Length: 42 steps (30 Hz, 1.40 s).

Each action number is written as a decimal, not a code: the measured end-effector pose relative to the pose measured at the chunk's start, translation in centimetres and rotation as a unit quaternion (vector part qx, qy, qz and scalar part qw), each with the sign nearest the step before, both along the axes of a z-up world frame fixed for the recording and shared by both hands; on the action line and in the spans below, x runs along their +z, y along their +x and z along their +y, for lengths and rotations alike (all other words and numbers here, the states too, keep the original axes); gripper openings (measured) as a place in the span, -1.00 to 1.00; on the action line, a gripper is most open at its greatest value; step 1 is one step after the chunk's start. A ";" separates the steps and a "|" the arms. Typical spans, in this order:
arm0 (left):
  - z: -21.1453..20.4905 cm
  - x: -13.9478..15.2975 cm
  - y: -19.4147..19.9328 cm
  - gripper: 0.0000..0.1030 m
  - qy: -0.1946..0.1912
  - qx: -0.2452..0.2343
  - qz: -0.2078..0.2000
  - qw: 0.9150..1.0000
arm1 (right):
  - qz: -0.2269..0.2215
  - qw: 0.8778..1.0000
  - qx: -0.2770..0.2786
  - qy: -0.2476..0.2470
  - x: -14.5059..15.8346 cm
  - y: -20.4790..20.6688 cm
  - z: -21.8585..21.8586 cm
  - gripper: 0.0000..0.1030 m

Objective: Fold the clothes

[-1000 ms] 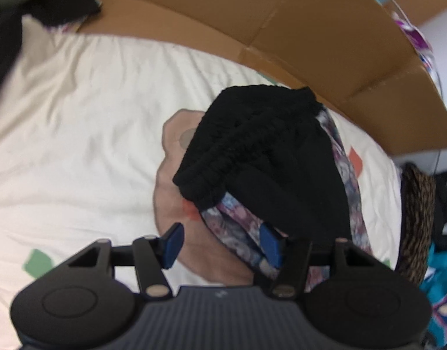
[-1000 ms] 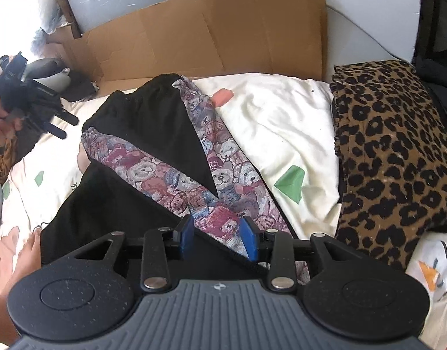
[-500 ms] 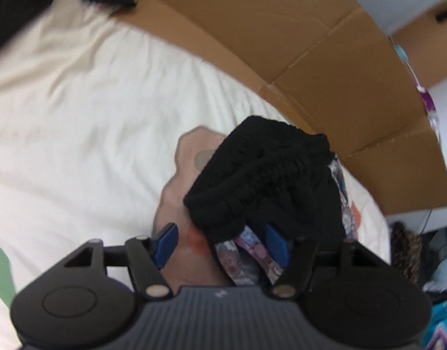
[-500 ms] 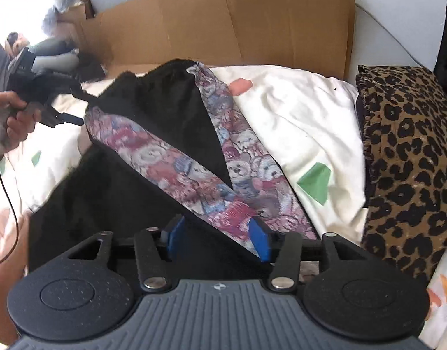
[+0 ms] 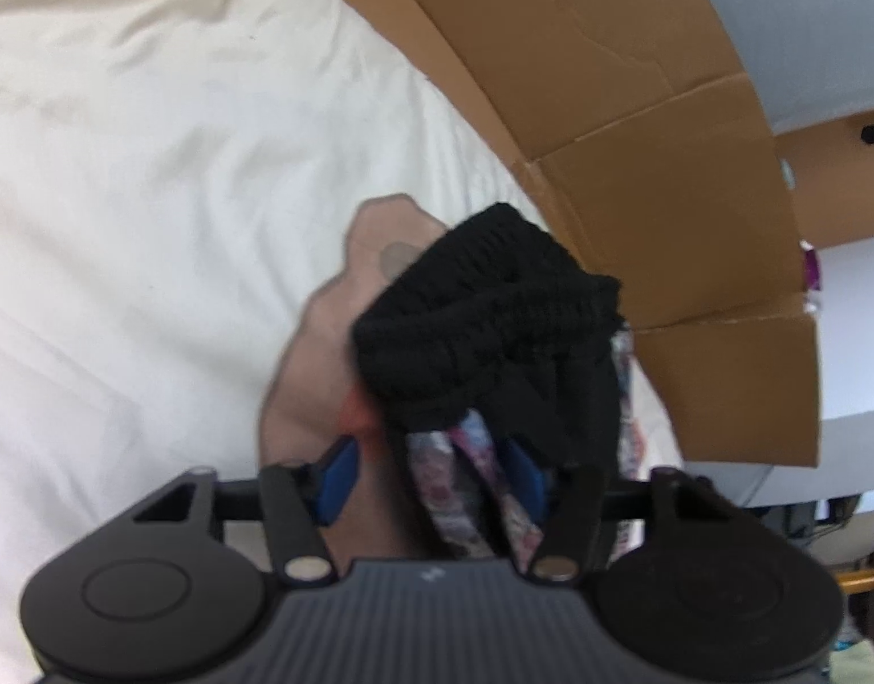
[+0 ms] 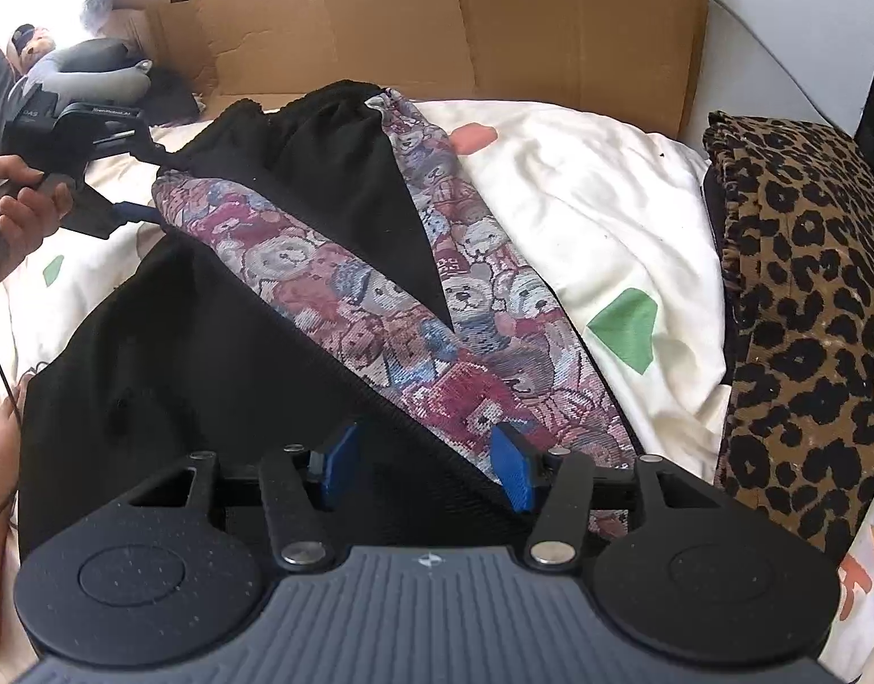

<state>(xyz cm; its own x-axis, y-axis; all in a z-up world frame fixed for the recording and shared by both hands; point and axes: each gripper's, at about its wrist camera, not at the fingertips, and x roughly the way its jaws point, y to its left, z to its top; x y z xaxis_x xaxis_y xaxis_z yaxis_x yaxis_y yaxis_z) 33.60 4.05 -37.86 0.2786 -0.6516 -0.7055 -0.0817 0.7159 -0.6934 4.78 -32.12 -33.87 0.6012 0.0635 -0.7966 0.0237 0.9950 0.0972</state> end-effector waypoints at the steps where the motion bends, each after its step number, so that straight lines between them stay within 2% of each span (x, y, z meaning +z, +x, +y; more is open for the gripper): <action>1: -0.2 0.1 0.0 0.00 -0.006 -0.003 0.000 1.000 | -0.001 1.000 0.000 -0.002 0.0 0.0 0.0 0.13; 4: -1.0 0.7 0.1 -0.17 -0.008 -0.018 -0.006 1.000 | -0.002 1.000 0.001 -0.007 0.0 0.1 -0.2 0.13; 6: -1.5 1.4 0.1 -0.46 -0.007 -0.027 -0.013 1.000 | -0.003 1.000 0.000 -0.008 0.0 0.0 -0.3 0.13; 11: -2.3 3.7 0.0 -0.67 -0.016 -0.026 -0.033 0.999 | -0.010 1.000 -0.014 0.002 0.1 -0.1 -0.8 0.13; 22: -7.7 7.7 2.7 -0.80 -0.008 -0.046 -0.065 0.997 | -0.018 0.999 -0.034 -0.001 -0.1 -1.2 -2.0 0.14; 26: -10.6 8.3 4.1 -0.81 0.018 -0.059 -0.070 0.996 | -0.017 0.999 -0.045 -0.004 -0.4 -1.4 -3.0 0.14; 30: -12.6 8.7 4.8 -0.82 0.062 -0.071 -0.078 0.992 | -0.016 0.998 -0.052 -0.010 -0.6 -1.5 -3.7 0.14; 36: -14.3 8.2 6.4 -0.82 0.087 -0.065 -0.072 0.991 | -0.019 0.998 -0.055 -0.010 -0.9 -1.8 -4.3 0.13; 39: -15.6 7.8 7.5 -0.82 0.100 -0.066 -0.070 0.990 | -0.021 0.998 -0.065 -0.009 -1.0 -1.8 -4.8 0.03; 41: -16.3 7.5 7.9 -0.82 0.108 -0.067 -0.069 0.989 | -0.020 0.997 -0.079 0.004 -1.1 -1.8 -5.4 -0.12; 42: -16.8 7.3 8.1 -0.82 0.113 -0.071 -0.071 0.989 | -0.019 0.996 -0.086 0.011 -1.1 -1.7 -5.8 -0.27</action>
<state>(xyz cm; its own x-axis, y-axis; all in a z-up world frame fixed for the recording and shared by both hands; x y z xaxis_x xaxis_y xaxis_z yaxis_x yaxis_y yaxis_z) 41.72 -12.76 -30.56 0.3023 -0.5213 -0.7980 0.1169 0.8512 -0.5117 3.03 -37.88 -35.02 0.6344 -0.0259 -0.7726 0.1900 0.9740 0.1233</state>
